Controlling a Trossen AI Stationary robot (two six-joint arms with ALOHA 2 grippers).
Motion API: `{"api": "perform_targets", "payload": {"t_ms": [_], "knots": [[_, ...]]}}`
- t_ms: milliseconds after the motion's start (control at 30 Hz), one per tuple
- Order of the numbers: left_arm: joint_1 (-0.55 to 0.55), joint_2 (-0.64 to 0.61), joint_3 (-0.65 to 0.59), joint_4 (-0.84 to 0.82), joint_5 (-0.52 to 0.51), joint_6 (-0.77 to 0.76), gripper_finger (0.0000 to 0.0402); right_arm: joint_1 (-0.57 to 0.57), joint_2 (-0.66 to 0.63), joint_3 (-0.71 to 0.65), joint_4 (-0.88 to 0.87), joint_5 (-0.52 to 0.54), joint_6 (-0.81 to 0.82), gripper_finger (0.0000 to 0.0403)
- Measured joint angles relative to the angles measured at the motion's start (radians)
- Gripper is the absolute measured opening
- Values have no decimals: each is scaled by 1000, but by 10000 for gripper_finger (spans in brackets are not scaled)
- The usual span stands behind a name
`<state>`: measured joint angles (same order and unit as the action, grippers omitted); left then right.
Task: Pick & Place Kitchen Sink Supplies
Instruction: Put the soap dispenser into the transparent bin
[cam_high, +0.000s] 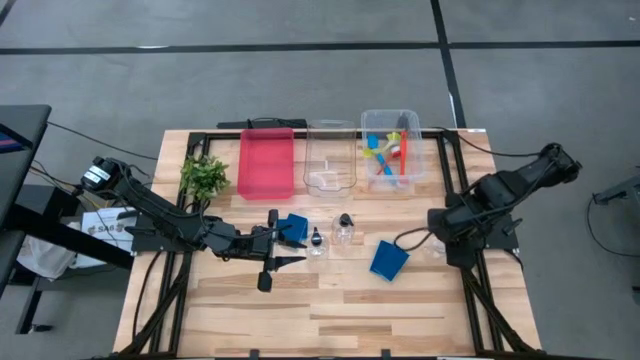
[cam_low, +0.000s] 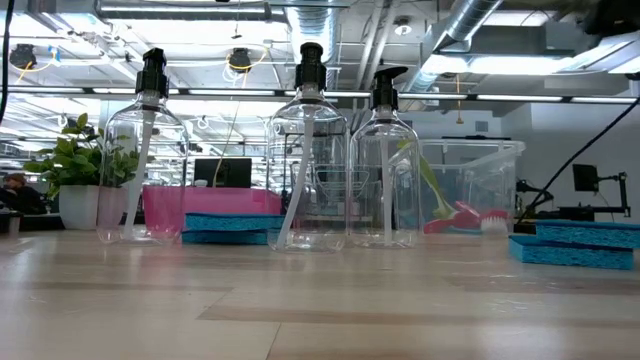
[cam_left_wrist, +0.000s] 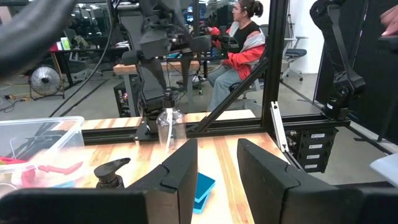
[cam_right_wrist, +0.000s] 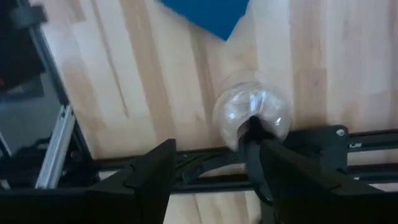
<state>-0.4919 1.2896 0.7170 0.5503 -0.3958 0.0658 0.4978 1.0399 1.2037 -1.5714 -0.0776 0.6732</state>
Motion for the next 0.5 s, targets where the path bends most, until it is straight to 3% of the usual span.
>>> {"api": "perform_targets", "payload": {"t_ms": [367,500], "knots": [[0,0,0,0,0,0,116,25,22,0,1,7,-5,206],[0,0,0,0,0,0,116,26,21,0,1,7,-76,196]]}}
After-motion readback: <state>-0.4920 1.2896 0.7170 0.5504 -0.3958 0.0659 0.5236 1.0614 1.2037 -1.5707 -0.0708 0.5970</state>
